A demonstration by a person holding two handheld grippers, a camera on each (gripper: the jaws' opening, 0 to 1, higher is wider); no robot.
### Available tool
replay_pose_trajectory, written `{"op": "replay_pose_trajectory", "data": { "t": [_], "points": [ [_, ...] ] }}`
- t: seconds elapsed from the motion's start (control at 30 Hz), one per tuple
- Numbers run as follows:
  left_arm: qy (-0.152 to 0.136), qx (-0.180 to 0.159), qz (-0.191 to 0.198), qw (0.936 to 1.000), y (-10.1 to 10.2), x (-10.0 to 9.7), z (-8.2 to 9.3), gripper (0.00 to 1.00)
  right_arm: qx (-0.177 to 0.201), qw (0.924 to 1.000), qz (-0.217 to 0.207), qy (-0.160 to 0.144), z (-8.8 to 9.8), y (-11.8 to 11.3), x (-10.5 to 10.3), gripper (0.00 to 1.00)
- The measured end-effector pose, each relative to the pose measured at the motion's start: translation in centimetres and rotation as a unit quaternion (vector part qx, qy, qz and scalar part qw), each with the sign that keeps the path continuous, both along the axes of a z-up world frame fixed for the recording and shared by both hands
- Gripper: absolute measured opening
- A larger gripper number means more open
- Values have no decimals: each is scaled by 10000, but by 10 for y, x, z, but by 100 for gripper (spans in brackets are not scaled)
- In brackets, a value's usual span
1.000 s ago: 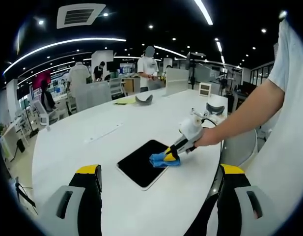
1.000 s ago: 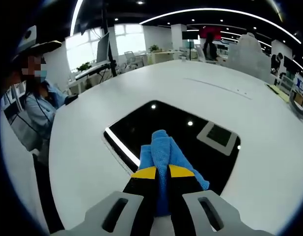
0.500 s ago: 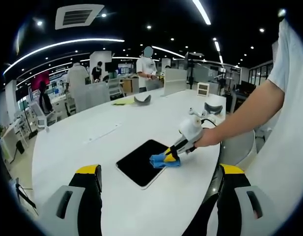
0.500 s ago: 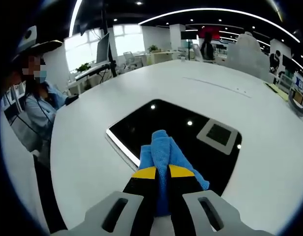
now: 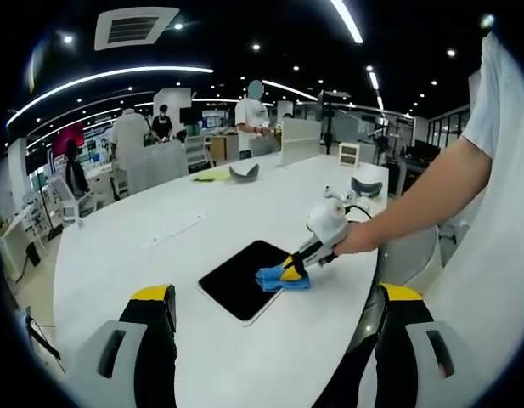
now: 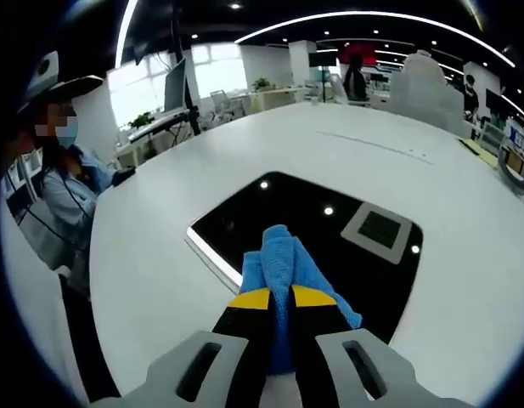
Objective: Wipe the mirror surface with the cleaning cloth until all visible marks leave the cleaned area.
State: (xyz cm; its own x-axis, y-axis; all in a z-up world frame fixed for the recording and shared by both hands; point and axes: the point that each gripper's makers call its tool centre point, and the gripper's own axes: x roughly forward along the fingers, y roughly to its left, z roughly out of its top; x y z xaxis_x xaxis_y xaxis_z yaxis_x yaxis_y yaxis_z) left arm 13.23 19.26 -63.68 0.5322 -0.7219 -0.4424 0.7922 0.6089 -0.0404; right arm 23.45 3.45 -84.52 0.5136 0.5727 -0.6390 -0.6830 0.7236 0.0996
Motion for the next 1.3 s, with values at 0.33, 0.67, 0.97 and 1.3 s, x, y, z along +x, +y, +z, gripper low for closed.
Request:
{"op": "replay_pose_trajectory", "data": {
  "t": [0.33,0.67,0.97,1.3],
  "points": [
    [10,7,21,10000,3,3,0,99,66,9999,70,48,0,10,1,2],
    [60,23,-4,10000,2,6,-2,99,93,9999,85,29,1,16,4,2],
    [76,34,-40,10000,1,9,-4,99,150,9999,54,63,1,21,10,2],
    [88,49,-10,9999,6,15,-4,99,183,9998,39,35,1,26,21,2]
  ]
}}
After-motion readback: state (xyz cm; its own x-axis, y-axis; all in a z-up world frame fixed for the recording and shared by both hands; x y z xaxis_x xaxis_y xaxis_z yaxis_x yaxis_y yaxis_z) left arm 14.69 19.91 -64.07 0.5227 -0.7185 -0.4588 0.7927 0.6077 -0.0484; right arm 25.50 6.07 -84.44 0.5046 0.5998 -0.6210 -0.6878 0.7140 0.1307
